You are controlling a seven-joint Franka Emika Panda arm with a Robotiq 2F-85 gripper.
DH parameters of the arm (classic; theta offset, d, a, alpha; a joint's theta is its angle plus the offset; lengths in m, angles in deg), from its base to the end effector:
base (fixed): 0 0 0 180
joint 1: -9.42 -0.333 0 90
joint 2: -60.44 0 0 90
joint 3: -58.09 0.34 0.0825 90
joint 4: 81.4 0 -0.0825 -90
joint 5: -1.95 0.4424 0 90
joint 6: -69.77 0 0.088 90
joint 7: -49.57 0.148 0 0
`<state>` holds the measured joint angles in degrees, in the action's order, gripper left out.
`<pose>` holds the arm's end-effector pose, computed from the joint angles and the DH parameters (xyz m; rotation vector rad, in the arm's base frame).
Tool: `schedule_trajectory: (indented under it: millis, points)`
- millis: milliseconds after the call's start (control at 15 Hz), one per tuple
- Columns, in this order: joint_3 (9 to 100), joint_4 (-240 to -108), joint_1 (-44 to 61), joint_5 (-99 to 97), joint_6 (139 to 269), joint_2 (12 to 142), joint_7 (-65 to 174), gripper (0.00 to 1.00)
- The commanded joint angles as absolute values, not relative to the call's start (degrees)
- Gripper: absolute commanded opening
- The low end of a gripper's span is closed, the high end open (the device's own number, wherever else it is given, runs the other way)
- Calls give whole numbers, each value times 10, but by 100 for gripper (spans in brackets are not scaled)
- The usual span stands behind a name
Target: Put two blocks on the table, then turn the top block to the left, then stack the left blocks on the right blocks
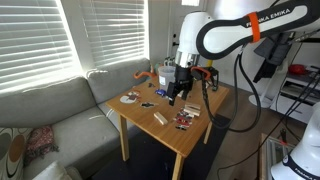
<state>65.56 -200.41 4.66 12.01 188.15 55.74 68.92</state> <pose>0.5736 0.1409 0.4310 -2.9657 0.3013 -0.0418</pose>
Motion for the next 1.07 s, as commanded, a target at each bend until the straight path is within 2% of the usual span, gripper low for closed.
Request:
schedule_trajectory:
  millis: [0,1000]
  points:
    - [657,-1987,42,112,1878,577,718,100]
    - [665,-1906,-7,43,1916,689,919,100]
